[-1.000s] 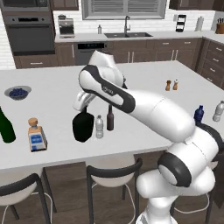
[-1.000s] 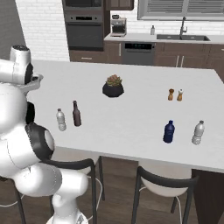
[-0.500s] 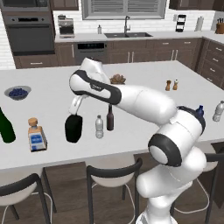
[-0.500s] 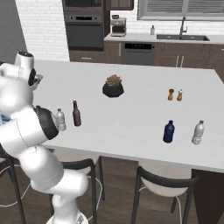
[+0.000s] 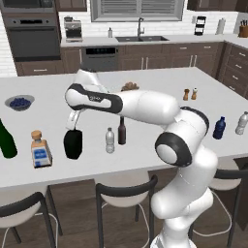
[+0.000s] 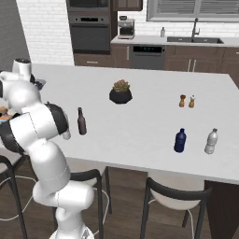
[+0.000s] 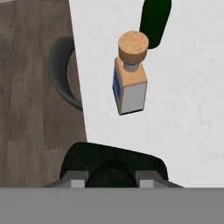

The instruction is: Move the plastic bottles in the middle to the plastics group, and the glass bottles in the middle to the glass group.

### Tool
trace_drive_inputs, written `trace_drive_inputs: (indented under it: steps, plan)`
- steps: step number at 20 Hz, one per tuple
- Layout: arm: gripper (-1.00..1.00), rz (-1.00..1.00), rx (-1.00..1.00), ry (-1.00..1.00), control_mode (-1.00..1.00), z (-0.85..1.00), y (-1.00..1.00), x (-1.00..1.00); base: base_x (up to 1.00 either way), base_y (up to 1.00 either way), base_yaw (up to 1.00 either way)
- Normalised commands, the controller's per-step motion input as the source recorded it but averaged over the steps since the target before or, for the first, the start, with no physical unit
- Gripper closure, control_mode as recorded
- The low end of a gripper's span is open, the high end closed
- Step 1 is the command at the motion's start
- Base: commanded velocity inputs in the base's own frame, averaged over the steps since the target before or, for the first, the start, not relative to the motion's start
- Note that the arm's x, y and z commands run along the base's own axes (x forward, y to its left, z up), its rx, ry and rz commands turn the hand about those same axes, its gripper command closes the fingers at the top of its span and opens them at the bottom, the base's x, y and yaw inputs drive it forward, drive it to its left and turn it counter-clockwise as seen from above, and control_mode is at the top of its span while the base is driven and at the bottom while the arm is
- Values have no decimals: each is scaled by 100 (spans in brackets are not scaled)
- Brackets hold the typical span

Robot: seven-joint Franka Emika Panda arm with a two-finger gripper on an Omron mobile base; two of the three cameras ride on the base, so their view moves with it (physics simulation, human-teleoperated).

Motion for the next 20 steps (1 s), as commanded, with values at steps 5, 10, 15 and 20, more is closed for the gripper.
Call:
trace_drive_inputs:
  steps: [5, 10, 15, 20]
  plan:
    - [100, 3, -5, -2, -100, -17, 38, 6, 0, 0, 0]
    - [100, 2, -2, 0, -100, -31, 26, 19, 0, 0, 0]
    - [100, 7, 0, 0, -100, -41, 1, 16, 0, 0, 0]
    - [100, 5, 0, 0, -100, -38, 7, 9, 0, 0, 0]
